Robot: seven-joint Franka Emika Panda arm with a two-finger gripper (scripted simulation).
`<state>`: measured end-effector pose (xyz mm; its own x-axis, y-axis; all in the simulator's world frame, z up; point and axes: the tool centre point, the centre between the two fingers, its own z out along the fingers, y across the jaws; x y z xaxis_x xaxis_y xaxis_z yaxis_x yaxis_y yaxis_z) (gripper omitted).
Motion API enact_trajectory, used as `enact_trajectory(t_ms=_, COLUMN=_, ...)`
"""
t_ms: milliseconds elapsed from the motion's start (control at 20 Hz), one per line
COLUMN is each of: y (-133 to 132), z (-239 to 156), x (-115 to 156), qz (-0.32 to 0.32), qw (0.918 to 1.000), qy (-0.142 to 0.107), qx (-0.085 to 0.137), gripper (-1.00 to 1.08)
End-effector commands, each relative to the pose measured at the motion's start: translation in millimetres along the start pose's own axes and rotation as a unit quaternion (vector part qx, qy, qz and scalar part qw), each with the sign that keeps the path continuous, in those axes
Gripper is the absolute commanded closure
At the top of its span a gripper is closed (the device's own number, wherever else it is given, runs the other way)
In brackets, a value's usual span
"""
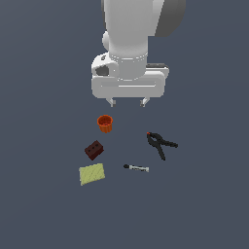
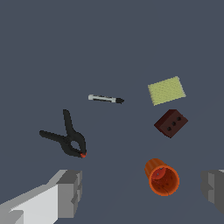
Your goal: Pick up a designated object from a clutter of objects.
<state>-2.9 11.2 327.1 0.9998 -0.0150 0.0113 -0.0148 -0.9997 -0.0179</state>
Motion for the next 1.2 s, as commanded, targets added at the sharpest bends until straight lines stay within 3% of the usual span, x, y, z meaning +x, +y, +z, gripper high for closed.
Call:
enact_trajectory(t_ms=0, y=0, z=0, x=0, qz=0.000, qw=1.0000, qy=0.000, qx=0.000, gripper=-0.92)
enact_trajectory(t_ms=500, y=31, z=-9, x=10, qz=0.015, qw=0.9998, qy=0.015, qx=-0.003, gripper=-0.92)
enact_trajectory(t_ms=850, y=22, z=4, x=12, qz=-0.001, qw=0.9999, qy=0.013, qx=-0.006, gripper=-0.92)
enact_trajectory(t_ms=1150, y=-1, z=38, x=17, qz=-0.045, qw=0.9988, qy=0.010, qx=-0.013, gripper=-0.92)
